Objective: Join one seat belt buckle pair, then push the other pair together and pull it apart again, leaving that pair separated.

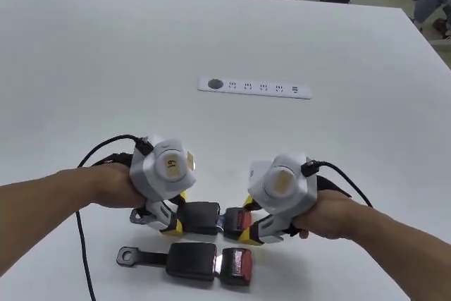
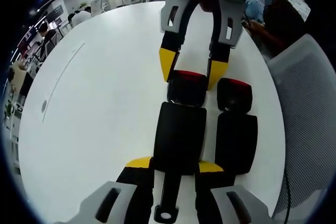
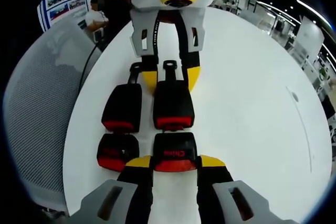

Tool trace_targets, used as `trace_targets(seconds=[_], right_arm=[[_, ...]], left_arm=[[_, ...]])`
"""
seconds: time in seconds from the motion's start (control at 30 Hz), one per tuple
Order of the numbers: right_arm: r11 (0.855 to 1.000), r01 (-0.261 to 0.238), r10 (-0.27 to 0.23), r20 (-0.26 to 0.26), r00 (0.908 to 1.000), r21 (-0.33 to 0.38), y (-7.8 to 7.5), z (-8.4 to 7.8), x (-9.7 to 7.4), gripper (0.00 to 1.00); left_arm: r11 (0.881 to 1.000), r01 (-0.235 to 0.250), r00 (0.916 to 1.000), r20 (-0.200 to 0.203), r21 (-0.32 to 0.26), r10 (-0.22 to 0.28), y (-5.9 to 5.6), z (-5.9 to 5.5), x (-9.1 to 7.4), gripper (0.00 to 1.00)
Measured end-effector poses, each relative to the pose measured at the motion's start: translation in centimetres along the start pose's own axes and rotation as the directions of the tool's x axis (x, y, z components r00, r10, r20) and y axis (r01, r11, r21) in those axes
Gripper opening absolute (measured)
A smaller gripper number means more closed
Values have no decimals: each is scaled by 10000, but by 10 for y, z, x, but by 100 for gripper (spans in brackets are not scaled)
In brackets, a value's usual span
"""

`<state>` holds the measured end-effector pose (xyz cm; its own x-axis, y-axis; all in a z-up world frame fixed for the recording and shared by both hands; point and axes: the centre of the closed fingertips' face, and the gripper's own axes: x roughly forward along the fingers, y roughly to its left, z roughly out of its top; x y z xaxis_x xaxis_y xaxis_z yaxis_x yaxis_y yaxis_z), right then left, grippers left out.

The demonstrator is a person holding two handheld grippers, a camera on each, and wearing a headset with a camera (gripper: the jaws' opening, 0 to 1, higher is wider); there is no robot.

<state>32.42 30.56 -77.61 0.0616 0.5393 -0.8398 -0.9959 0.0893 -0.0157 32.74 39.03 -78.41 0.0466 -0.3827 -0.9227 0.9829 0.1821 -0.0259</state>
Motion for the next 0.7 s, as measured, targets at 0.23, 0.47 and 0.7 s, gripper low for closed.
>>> trace_targets(seconds=[0.23,0.47,0.7], right_arm=[[10000,26,-26,-26,10000,-32,-1,0,2,26],[9999,33,-33,-54,10000,-109,-1,0,1,27],[9998,30,-31,-55,10000,-202,2,1,-3,28]], left_arm=[[9999,2,10000,-96,149,-1,0,1,0,30],[9999,-24,9999,-131,128,26,1,0,0,30],[9999,20,9997,-261,161,-16,0,0,1,30]])
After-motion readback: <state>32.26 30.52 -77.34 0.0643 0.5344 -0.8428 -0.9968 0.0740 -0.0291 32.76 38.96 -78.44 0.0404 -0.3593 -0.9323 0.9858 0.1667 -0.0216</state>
